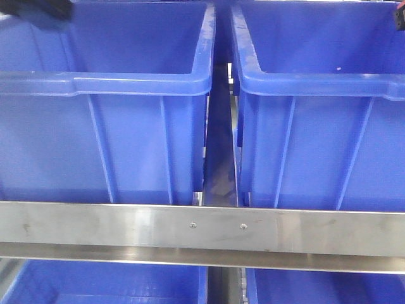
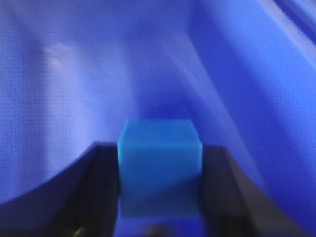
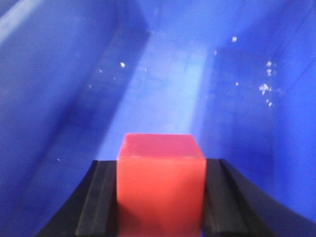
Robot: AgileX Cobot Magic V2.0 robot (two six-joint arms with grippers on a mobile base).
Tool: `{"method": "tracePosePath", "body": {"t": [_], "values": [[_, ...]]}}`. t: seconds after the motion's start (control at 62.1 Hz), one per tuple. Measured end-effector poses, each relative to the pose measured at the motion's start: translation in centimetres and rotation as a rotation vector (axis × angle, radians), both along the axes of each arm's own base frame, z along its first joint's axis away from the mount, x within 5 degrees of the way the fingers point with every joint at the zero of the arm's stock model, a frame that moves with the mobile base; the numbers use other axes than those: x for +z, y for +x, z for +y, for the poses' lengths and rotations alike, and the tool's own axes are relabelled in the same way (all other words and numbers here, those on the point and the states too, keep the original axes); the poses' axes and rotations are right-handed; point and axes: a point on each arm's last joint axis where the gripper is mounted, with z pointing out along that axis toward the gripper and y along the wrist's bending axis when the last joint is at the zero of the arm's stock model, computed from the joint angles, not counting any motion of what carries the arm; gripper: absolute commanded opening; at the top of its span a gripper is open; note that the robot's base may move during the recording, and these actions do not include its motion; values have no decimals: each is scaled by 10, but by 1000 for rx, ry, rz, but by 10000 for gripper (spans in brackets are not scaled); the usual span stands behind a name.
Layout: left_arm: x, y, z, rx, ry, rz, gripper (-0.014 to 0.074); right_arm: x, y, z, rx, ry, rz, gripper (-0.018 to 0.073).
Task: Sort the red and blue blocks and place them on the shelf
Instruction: 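Open both grippers to drop the cubes into the bins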
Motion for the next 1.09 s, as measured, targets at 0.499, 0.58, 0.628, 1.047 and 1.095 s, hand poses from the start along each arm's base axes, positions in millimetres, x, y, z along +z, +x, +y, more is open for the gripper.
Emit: {"method": "tracePosePath", "body": {"t": [0.499, 0.58, 0.628, 1.047, 1.095], "values": [[6, -3, 3, 0, -2, 0, 596, 11, -5, -1, 1, 12, -72, 601], [13, -7, 10, 15, -7, -8, 499, 20, -13, -2, -1, 18, -112, 566], [18, -11, 15, 28, -11, -17, 430, 26, -18, -5, -11, 22, -137, 523], [54, -53, 53, 123, -90, -52, 125, 56, -69, -38, -170, 52, -244, 56], [54, -58, 56, 132, -96, -77, 125, 52, -74, -37, -170, 61, -237, 56]]}}
